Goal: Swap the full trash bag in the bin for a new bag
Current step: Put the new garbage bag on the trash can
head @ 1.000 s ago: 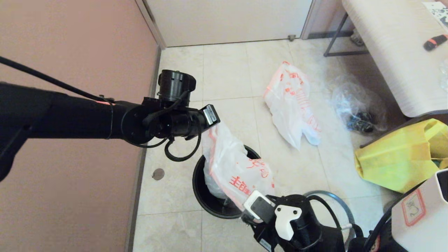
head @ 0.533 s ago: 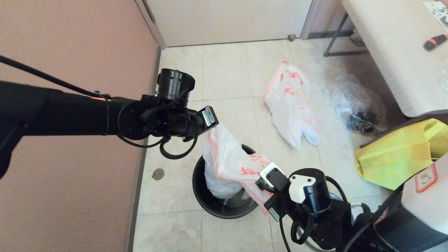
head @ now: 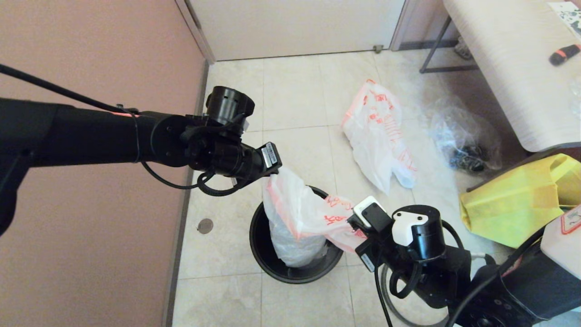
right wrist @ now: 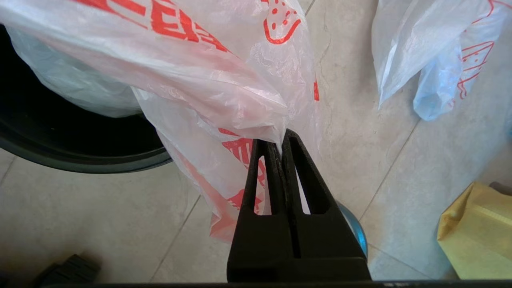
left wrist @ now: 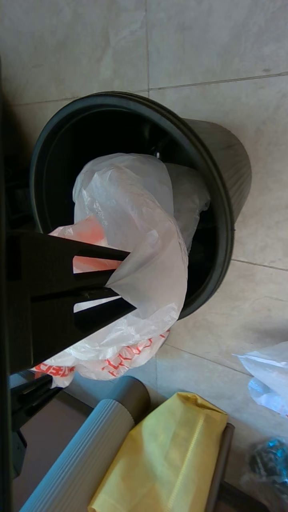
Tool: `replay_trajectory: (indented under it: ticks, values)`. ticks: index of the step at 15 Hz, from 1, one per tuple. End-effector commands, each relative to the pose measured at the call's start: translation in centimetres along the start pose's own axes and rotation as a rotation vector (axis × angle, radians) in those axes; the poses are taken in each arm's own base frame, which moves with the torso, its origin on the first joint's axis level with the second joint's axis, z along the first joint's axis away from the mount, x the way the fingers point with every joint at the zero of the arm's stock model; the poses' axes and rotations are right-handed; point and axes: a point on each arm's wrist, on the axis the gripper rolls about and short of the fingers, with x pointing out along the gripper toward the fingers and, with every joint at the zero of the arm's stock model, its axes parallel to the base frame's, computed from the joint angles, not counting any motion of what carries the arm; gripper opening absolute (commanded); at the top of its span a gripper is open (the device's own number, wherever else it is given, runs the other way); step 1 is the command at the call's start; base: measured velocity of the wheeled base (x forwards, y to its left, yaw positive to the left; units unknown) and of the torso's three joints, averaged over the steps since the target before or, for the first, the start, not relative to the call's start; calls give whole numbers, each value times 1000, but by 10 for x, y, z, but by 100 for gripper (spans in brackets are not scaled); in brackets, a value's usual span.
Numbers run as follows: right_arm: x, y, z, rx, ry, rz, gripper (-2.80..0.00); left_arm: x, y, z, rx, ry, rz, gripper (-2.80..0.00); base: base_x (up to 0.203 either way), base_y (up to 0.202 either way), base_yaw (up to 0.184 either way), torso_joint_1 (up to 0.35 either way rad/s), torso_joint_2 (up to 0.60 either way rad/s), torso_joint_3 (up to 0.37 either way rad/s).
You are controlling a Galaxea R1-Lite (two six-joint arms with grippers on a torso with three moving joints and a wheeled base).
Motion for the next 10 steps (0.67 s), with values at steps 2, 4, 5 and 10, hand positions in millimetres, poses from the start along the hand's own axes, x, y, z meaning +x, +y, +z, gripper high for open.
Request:
replay_trajectory:
  ticks: [2,4,5,10]
  values:
    - [1,1,-2,-5,5,0,0,1,1,3,-9,-6,3,-280,0,0,0,0,0,0]
    - [4,5,-11,-17,34,8,0,1,4,5,-13,-11,6,-280,0,0,0,0,0,0]
    - [7,7,-16,-23,52,13,0,0,4,7,-15,-14,6,-280,0,0,0,0,0,0]
    - [20,25,-39,-50,87,35,0,-3,7,13,-24,-26,12,-280,0,0,0,0,0,0]
